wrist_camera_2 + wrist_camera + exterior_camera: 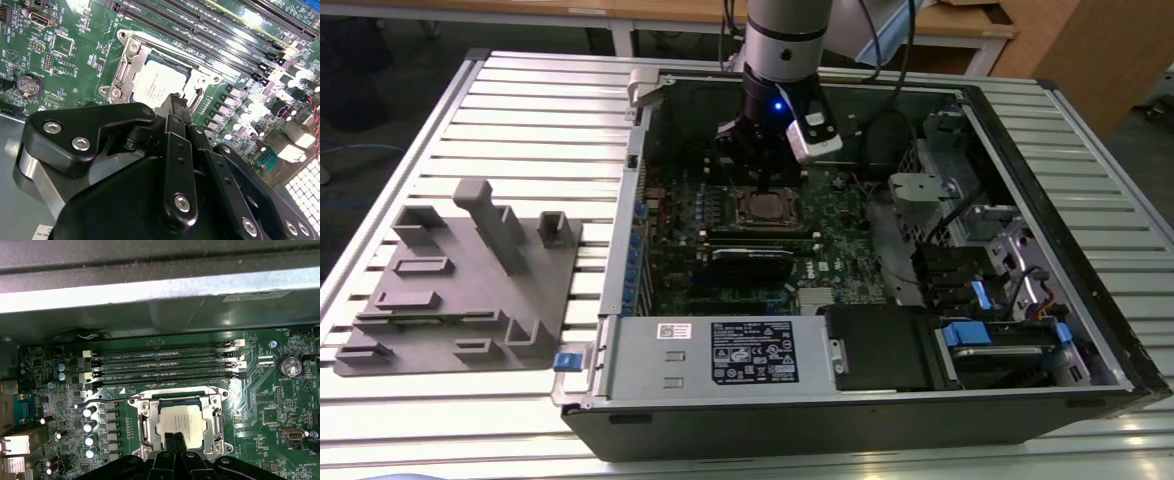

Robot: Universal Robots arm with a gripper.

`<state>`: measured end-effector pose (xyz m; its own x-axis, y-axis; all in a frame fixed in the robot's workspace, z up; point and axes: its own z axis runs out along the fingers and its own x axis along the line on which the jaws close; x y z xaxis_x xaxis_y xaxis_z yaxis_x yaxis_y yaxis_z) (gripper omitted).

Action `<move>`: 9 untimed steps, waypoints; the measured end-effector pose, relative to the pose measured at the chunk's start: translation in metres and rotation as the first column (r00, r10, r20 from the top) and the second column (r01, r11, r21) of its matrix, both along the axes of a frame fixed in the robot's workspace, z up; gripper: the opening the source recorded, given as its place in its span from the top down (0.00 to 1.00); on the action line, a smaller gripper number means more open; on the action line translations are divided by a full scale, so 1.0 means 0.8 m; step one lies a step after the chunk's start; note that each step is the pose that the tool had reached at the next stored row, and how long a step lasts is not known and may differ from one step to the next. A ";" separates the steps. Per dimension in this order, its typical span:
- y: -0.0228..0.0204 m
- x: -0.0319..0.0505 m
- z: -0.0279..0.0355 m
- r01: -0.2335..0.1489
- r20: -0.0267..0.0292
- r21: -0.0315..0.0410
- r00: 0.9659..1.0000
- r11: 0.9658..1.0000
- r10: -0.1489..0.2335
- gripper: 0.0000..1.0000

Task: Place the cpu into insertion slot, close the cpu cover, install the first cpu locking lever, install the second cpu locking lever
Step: 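Install the first cpu locking lever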

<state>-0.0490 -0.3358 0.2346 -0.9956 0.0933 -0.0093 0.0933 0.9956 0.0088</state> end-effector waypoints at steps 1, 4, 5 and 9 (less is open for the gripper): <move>0.0000 0.000 0.0001 0.000 0.000 0.000 1.000 1.000 0.000 0.89; 0.0000 0.000 0.0003 0.000 0.000 0.000 1.000 1.000 0.000 0.89; 0.0000 0.000 0.0003 0.000 0.000 0.000 1.000 1.000 0.000 0.89; 0.0000 -0.002 0.0004 0.000 0.000 0.000 1.000 1.000 0.000 0.89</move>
<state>-0.0503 -0.3358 0.2349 -0.9956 0.0934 -0.0092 0.0933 0.9956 0.0087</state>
